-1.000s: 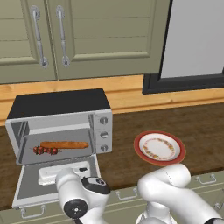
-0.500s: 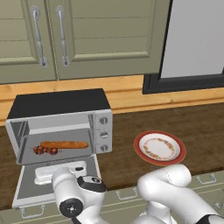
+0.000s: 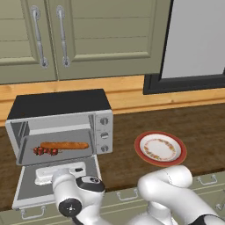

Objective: Pick up the kebab skewer and baguette bread, and place them inside the toaster oven. Close the toaster oven door and start by setting the timer.

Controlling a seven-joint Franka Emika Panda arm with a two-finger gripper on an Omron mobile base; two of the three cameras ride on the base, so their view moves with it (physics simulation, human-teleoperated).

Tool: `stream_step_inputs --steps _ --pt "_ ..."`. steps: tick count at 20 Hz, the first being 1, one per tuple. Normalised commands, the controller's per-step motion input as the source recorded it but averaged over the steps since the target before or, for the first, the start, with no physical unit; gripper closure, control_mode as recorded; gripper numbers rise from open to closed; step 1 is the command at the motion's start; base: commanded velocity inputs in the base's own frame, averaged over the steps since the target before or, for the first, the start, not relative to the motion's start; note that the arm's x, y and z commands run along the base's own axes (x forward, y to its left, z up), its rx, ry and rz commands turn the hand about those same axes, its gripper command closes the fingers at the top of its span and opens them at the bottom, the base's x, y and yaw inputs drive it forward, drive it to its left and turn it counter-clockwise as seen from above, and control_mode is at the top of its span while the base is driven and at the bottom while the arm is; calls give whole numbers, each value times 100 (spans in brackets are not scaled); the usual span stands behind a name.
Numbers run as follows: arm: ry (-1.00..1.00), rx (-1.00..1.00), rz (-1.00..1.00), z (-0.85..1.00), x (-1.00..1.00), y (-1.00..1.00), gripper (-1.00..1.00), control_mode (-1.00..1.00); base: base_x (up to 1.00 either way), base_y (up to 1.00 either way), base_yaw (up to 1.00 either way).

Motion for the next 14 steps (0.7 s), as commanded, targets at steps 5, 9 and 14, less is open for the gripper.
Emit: stream_step_inputs --steps 5,9,14 --pt "-1 0 0 -16 18 -2 -100 -100 0 0 0" --pt "0 0 0 -20 6 0 -100 -100 0 0 0" --pt "0 0 0 -7 13 0 -100 -100 0 0 0"
